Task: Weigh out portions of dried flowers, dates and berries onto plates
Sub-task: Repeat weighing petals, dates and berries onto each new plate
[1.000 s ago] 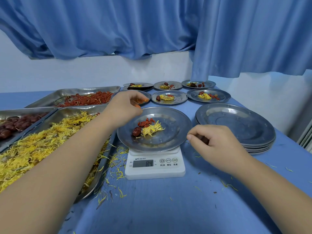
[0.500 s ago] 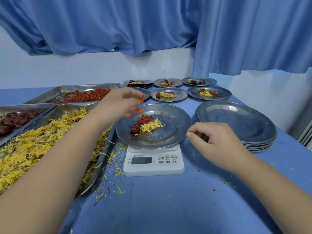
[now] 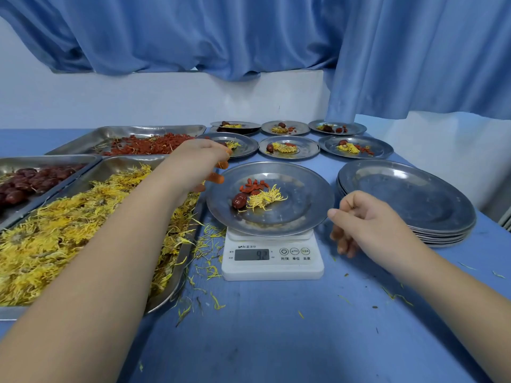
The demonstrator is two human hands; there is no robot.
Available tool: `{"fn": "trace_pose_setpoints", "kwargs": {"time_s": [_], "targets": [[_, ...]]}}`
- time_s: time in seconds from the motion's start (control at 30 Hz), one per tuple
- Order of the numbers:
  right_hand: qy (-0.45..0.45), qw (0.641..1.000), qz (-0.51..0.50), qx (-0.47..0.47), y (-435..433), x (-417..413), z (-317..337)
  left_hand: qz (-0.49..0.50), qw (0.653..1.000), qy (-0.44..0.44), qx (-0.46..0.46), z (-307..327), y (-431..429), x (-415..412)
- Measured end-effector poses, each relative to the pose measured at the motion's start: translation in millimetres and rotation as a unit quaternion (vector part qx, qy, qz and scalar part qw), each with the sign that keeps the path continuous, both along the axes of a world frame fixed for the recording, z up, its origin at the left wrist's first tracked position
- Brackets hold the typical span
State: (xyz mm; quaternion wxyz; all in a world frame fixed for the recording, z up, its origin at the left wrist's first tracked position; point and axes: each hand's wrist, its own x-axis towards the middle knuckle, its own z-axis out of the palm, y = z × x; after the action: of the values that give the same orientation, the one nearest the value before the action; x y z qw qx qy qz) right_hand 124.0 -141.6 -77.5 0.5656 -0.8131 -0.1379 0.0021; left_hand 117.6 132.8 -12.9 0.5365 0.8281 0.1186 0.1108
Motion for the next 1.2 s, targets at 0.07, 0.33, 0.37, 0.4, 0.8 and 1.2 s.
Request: {"fn": "trace_pose_setpoints", "kwargs": {"time_s": [0.07, 0.33, 0.37, 0.4, 0.8, 1.2], "targets": [[0.029, 0.999, 0.008, 0.033, 1.5, -0.7, 0.0, -0.002, 1.0, 0.015, -0.013, 1.7, 0.2, -1.6], [0.061, 0.989, 0.019, 0.133, 11.4, -1.9, -2.6, -0.034, 0.997, 0.036, -0.06, 9.8, 2.0, -5.8], [0.059, 0.988, 0.015, 0.144, 13.1, -1.7, -3.4, -0.037, 0.997, 0.035, -0.065, 9.9, 2.8, -6.8], [0.057, 0.986, 0.012, 0.156, 14.7, -1.6, -4.3, -0.04, 0.996, 0.032, -0.071, 10.2, 3.3, -7.5], [0.086, 0.942, 0.025, 0.322, 2.9, 25.6, 25.7, -0.075, 0.96, -0.111, -0.245, 41.2, 5.9, -6.6], [0.058, 0.949, -0.017, 0.311, 16.0, 112.8, 92.0, -0.099, 0.885, -0.112, -0.442, 46.8, 29.9, 9.1]]}}
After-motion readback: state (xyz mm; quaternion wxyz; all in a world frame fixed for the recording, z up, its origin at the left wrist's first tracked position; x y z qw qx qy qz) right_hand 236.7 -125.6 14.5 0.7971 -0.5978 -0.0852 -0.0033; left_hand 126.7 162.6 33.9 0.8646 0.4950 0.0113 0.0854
